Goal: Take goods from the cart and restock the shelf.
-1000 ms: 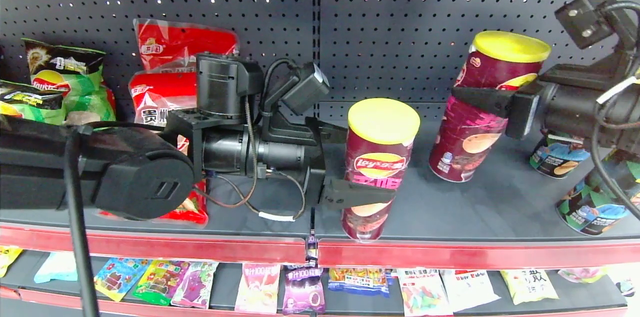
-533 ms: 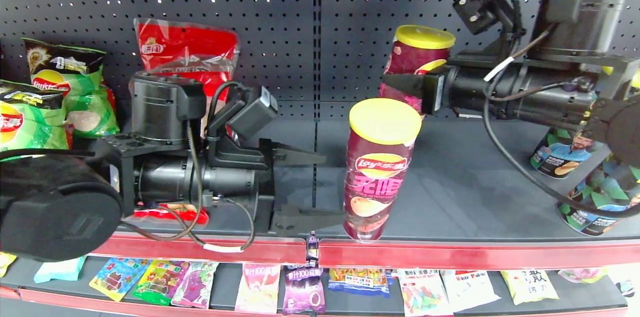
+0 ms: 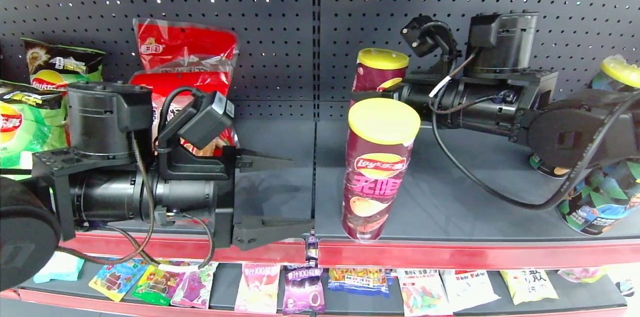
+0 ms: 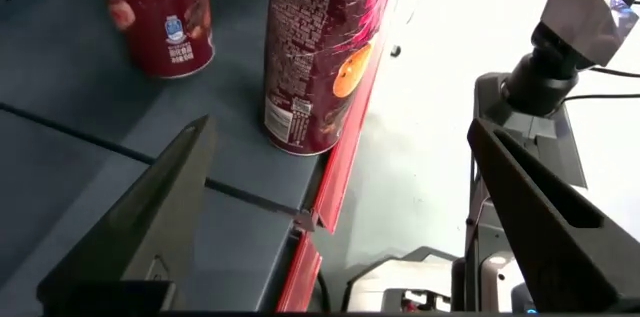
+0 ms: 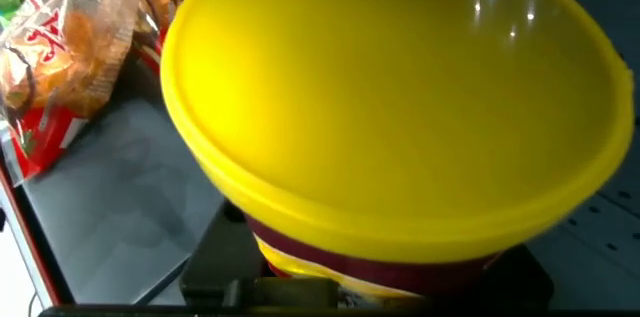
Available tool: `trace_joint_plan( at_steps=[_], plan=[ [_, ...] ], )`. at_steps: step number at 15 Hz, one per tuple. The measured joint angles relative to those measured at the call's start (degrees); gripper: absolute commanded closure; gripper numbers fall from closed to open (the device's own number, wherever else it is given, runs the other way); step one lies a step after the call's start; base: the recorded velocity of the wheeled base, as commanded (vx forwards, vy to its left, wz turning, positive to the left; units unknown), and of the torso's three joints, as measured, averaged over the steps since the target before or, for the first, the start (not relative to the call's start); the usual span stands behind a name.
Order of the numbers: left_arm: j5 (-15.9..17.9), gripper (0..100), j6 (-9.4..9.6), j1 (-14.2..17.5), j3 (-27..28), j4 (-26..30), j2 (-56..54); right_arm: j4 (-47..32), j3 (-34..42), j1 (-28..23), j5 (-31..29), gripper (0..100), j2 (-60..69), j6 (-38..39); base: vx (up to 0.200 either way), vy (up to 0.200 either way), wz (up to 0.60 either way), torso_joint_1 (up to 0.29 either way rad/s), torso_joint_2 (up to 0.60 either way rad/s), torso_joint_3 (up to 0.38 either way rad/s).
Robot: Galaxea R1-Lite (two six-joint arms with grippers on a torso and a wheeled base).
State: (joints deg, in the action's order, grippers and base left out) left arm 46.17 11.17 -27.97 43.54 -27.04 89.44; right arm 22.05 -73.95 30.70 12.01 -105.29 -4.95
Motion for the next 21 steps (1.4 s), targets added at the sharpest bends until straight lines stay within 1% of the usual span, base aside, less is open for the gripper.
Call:
trace_joint_plan(
  at_steps=[1, 2, 6, 8, 10, 13, 14, 16, 18, 19, 21],
  plan=[
    [0.0, 0, 0.00, 0.1, -0.1, 0.0, -0.2, 0.0, 0.0, 0.0, 0.0, 100, -0.2, 0.0, 0.000, 0.000, 0.00, 0.000, 0.00, 0.000],
    [0.0, 0, 0.00, 0.2, -0.1, 0.0, -0.3, 0.0, 0.2, 0.0, 0.0, 0, -0.3, 0.0, 0.000, 0.000, 0.00, 0.000, 0.00, 0.000],
    [0.0, 0, -0.01, 0.2, 0.0, 0.0, -0.4, 0.1, 0.5, 0.0, -0.2, 0, 0.0, 1.4, 0.000, 0.000, 0.00, 0.000, 0.00, 0.000],
    [0.0, 0, 0.00, 0.2, 0.1, 0.0, -0.4, 0.0, 1.9, -0.1, -0.2, 0, 1.1, 1.5, 0.000, 0.000, 0.00, 0.000, 0.00, 0.000],
    [-0.8, 0, -0.01, 0.2, 0.2, 0.0, -0.4, 0.0, 4.5, -0.1, -0.2, 0, 3.0, 1.5, 0.000, 0.000, 0.00, 0.000, 0.00, 0.000],
    [-1.1, 0, 0.00, 0.2, 0.2, 0.0, -0.3, 0.0, 9.6, -1.1, -0.2, 0, 6.9, 1.7, 0.000, 0.000, 0.00, 0.000, 0.00, 0.000],
    [-1.4, 0, -0.01, 0.1, 0.2, 0.0, -0.3, 0.0, 10.9, -1.3, -0.2, 0, 8.1, 1.7, 0.000, 0.000, 0.00, 0.000, 0.00, 0.000],
    [-3.5, 0, 0.05, 0.1, 0.2, 0.0, -0.3, 0.0, 13.9, -1.7, -0.2, 0, 10.6, 1.7, 0.000, 0.000, 0.00, 0.000, 0.00, 0.000],
    [-4.4, 0, 0.16, 0.0, 0.0, 0.0, -0.3, 0.0, 17.1, -2.6, -0.4, 0, 13.3, 1.8, 0.000, 0.000, 0.00, 0.000, 0.00, 0.000],
    [-5.6, 0, 0.16, 0.0, -0.1, 0.0, -0.2, 0.0, 19.1, -3.4, -0.7, 0, 14.6, 1.8, 0.000, 0.000, 0.00, 0.000, 0.00, 0.000],
    [-6.9, 0, 0.35, -0.1, -0.5, 0.1, 0.3, 0.0, 23.6, -4.5, -2.1, 0, 17.5, 1.8, 0.000, 0.000, 0.00, 0.000, 0.00, 0.000]
  ],
)
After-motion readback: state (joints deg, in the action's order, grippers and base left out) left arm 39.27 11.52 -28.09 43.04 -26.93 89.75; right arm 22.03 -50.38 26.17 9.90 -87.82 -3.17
